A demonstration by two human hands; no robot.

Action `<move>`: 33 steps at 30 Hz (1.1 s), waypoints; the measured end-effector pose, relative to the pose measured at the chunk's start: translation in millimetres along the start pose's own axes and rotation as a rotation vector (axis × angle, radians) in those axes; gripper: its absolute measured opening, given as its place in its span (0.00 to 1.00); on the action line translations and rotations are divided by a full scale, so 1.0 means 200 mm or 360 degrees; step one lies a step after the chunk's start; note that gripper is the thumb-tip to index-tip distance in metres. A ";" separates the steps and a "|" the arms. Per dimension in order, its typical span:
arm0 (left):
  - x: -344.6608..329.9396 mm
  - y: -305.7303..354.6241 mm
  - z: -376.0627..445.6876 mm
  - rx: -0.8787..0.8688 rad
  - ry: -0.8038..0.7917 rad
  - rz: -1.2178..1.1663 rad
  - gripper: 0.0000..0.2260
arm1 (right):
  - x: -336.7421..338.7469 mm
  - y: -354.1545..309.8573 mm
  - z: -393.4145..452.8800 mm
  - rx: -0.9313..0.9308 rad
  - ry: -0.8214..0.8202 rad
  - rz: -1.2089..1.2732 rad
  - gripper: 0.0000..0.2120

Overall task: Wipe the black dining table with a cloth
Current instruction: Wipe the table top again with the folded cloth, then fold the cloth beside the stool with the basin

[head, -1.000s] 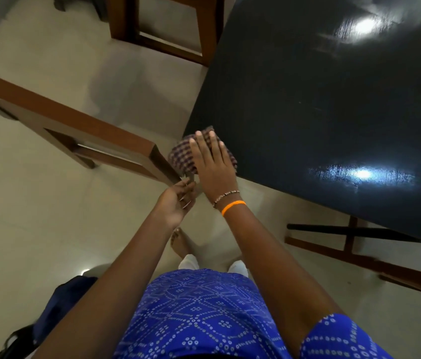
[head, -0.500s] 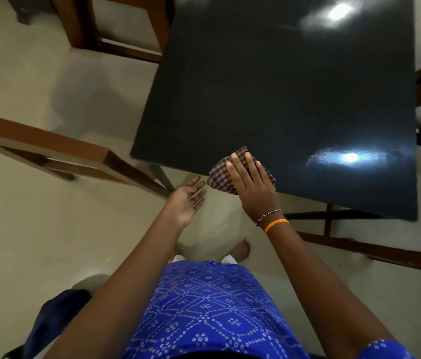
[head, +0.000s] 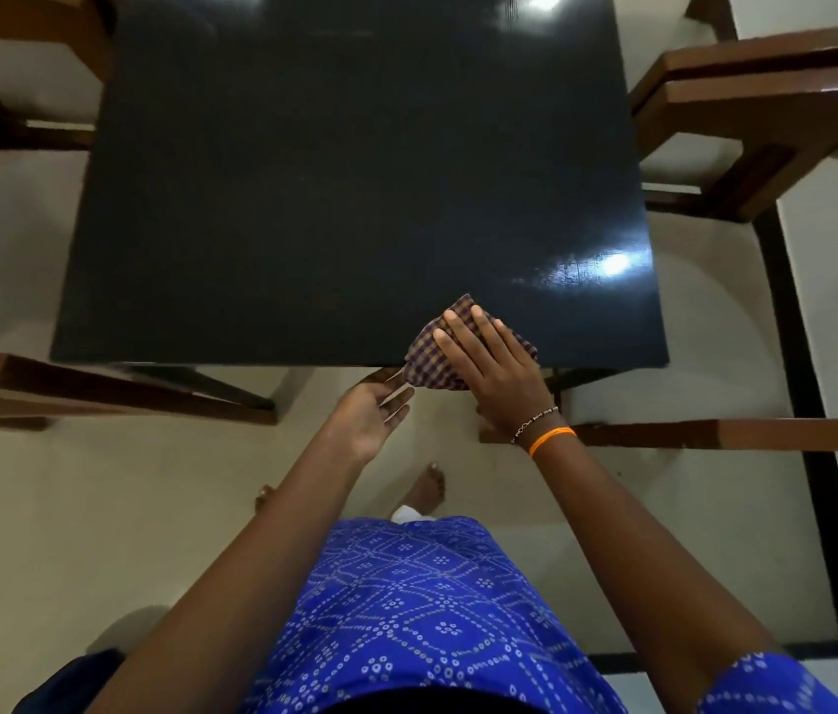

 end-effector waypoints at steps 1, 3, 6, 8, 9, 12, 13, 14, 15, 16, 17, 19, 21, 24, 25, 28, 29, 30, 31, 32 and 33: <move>-0.04 -0.02 0.00 0.0005 -0.0016 0.0024 0.13 | 0.00 0.04 -0.02 -0.0001 0.0003 -0.0002 0.27; -0.14 -0.08 0.01 0.0023 -0.0072 0.0087 0.12 | -0.01 0.13 -0.09 -0.0026 0.0011 -0.0016 0.27; -0.27 -0.16 0.02 0.0074 -0.0162 0.0190 0.12 | -0.02 0.26 -0.19 -0.0090 0.0058 -0.0039 0.24; -0.34 -0.20 0.02 0.0103 -0.0200 0.0265 0.14 | -0.03 0.35 -0.26 -0.0149 0.0079 -0.0050 0.21; -0.37 -0.22 0.02 0.0118 -0.0213 0.0300 0.15 | -0.03 0.40 -0.29 -0.0191 0.0095 -0.0059 0.21; -0.46 -0.28 0.01 0.0145 -0.0231 0.0397 0.16 | -0.04 0.50 -0.39 -0.0293 0.0136 -0.0062 0.21; -0.48 -0.29 0.01 0.0151 -0.0242 0.0430 0.15 | -0.04 0.53 -0.41 -0.0315 0.0150 -0.0078 0.21; -0.50 -0.31 0.00 0.0158 -0.0254 0.0456 0.15 | -0.04 0.56 -0.44 -0.0339 0.0163 -0.0100 0.22; -0.52 -0.32 0.00 0.0164 -0.0264 0.0476 0.15 | -0.04 0.59 -0.46 -0.0363 0.0172 -0.0112 0.22; -0.54 -0.33 -0.01 0.0163 -0.0280 0.0491 0.15 | -0.03 0.61 -0.48 -0.0388 0.0169 -0.0105 0.23; -0.57 -0.34 -0.02 0.0157 -0.0307 0.0517 0.15 | -0.03 0.64 -0.50 -0.0427 0.0164 -0.0094 0.24; -0.62 -0.35 -0.04 0.0132 -0.0372 0.0600 0.15 | -0.03 0.69 -0.54 -0.0534 0.0117 -0.0059 0.27; -0.68 -0.36 -0.06 0.0110 -0.0437 0.0681 0.15 | -0.03 0.72 -0.56 -0.0620 0.0039 0.0031 0.29; -0.77 -0.36 -0.11 0.0068 -0.0527 0.0825 0.16 | -0.02 0.72 -0.57 -0.0713 -0.0092 0.0255 0.29; -0.80 -0.36 -0.13 0.0044 -0.0556 0.0884 0.17 | -0.02 0.72 -0.58 -0.0757 -0.0100 0.0306 0.29; -0.86 -0.34 -0.20 -0.0033 -0.0606 0.1015 0.17 | -0.04 0.76 -0.64 -0.1117 -0.0083 0.0512 0.31; -0.88 -0.33 -0.22 -0.0054 -0.0618 0.1064 0.16 | -0.05 0.78 -0.68 -0.1357 -0.0046 0.0686 0.32; -0.90 -0.32 -0.23 -0.0073 -0.0639 0.1117 0.15 | -0.05 0.81 -0.72 -0.1656 0.0046 0.0921 0.31; -0.91 -0.32 -0.25 -0.0088 -0.0667 0.1178 0.14 | -0.05 0.82 -0.77 -0.1972 0.0190 0.1201 0.28; -0.94 -0.31 -0.26 -0.0097 -0.0710 0.1247 0.13 | -0.04 0.82 -0.81 -0.2249 0.0340 0.1480 0.25; -0.97 -0.32 -0.28 -0.0097 -0.0755 0.1311 0.14 | -0.02 0.80 -0.85 -0.2431 0.0460 0.1722 0.23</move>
Point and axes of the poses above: each hand's wrist, its own z-axis towards the middle knuckle, its own x-axis out of the back of the hand, y = z × x, the point moved 5 cm from there along z, towards the middle knuckle, and after that the axes turned 6 degrees about -z, right-handed, at the moved point
